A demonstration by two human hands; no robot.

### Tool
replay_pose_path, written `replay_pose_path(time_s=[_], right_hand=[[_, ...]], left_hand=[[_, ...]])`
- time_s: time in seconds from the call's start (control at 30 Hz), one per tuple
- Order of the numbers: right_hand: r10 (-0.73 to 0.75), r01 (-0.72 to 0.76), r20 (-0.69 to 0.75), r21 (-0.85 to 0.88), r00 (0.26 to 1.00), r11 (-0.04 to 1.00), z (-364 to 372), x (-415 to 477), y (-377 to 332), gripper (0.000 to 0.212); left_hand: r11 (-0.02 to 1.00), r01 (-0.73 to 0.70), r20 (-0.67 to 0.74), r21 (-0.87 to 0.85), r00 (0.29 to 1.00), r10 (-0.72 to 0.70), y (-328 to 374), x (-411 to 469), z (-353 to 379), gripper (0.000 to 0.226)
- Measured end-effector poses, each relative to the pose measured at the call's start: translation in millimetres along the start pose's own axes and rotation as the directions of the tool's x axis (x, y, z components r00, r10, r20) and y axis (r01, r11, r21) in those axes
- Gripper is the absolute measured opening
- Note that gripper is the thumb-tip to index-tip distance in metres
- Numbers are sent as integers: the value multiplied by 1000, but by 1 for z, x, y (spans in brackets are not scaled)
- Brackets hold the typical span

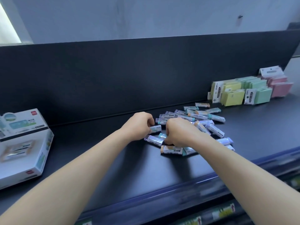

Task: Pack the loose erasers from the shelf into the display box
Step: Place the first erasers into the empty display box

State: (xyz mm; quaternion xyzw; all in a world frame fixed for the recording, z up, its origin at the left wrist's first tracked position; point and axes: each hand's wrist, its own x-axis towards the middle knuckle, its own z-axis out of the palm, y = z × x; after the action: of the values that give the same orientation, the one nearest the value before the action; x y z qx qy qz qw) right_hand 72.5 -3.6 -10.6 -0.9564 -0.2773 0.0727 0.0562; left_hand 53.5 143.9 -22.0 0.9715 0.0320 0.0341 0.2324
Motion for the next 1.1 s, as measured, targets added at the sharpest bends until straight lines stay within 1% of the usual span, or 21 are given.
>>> replay_pose_path(time_s=[0.1,0.17,0.23,0.27,0.3,0.37,0.43,0.5,0.57,0.7,0.87,1.0,1.1], right_hand=[[43,-43,-16,28,999,999,-4,-2,-4,37],[60,-57,-43,76,997,996,-8,-3,-9,34],[72,-61,-66,146,995,987,-15,-3,-19,25],[75,-60,-76,178,994,982,-19,-3,-25,17],[77,-59,-84,205,994,977,-22,-3,-32,16],[74,-48,-94,250,993,967,-27,-3,-49,26],[53,-22,-109,265,993,964,-29,-1,-67,29],[33,0,-117,267,993,964,-29,0,-87,28],[2,31,-124,261,992,965,-27,2,-109,23],[-72,109,-142,273,987,956,-22,5,-156,12],[-179,221,-159,307,971,926,-12,7,-220,15],[-240,291,-186,341,953,894,0,8,-267,12],[-280,326,-183,320,943,889,7,9,-291,16]], left_hand=[[996,8,-29,-93,1000,-10,-6,-6,-10,13],[983,27,-33,-184,999,-34,-12,-12,-23,12],[943,67,-28,-325,996,-80,-19,-20,-38,11],[909,90,-13,-406,994,-104,-23,-25,-47,11],[872,114,9,-475,992,-125,-28,-31,-55,12],[813,157,46,-561,986,-158,-39,-44,-70,14],[773,181,60,-608,981,-183,-52,-58,-82,15],[760,186,49,-623,979,-199,-66,-72,-93,12],[768,178,12,-616,976,-217,-80,-87,-105,8],[786,173,-80,-594,959,-272,-115,-122,-129,10],[767,196,-148,-611,923,-354,-165,-173,-162,12],[739,251,-182,-625,874,-451,-199,-208,-177,13],[733,276,-194,-621,853,-485,-214,-225,-180,13]])
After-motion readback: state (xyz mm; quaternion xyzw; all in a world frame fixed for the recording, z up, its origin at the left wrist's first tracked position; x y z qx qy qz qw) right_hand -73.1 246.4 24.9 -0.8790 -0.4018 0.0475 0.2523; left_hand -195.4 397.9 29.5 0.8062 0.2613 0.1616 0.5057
